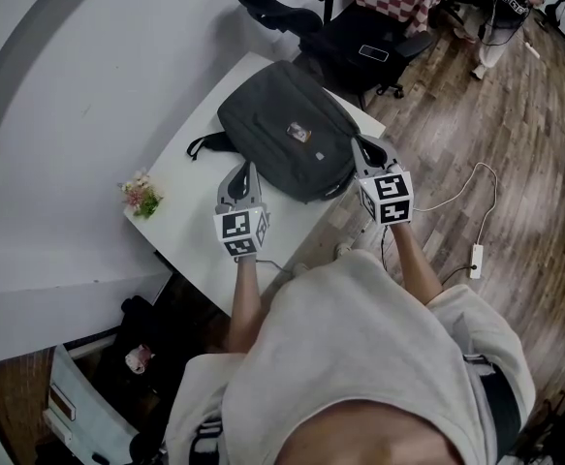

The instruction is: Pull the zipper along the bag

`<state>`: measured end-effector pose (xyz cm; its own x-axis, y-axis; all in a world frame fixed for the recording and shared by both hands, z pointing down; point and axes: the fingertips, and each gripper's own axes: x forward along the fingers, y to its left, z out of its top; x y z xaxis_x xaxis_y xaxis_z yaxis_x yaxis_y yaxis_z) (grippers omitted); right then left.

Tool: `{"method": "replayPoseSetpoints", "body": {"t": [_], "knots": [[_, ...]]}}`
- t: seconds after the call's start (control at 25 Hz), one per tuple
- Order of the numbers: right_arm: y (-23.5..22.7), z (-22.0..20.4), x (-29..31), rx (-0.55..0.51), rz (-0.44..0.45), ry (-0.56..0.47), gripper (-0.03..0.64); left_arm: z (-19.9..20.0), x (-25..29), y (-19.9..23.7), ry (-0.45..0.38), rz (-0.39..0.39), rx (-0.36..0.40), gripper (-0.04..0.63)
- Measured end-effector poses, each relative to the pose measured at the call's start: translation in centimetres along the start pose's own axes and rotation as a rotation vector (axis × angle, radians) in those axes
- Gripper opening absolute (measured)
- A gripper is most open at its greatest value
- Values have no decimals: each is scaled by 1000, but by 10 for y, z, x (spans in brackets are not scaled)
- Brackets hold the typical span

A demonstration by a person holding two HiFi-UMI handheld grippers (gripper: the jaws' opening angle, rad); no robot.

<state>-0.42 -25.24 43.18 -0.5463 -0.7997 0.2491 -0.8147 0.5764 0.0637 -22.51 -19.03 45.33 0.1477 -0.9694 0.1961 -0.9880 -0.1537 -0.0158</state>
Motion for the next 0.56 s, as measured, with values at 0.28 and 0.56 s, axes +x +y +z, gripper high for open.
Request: {"method": "replayPoseSetpoints", "body": {"t": [0.28,0.56], "knots": [[3,-4,-1,-16,4,12,14,-3,1,-4,3,-5,0,26],[5,-2,0,-15,11,16,14,-4,5,-7,6,-16,3,26]]}}
